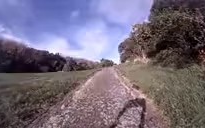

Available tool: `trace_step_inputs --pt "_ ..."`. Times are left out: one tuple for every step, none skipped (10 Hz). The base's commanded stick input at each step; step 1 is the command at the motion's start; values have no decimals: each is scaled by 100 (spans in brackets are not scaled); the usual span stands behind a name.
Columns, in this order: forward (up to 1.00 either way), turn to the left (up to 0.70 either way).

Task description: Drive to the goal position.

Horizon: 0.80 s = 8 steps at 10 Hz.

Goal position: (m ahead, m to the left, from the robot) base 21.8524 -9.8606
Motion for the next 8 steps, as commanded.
trace_step_inputs --pt "70 -1" --pt "70 0" --pt "70 0" --pt "70 0" --pt "70 -1" --pt "70 -1" --pt "70 0" --pt "70 0"
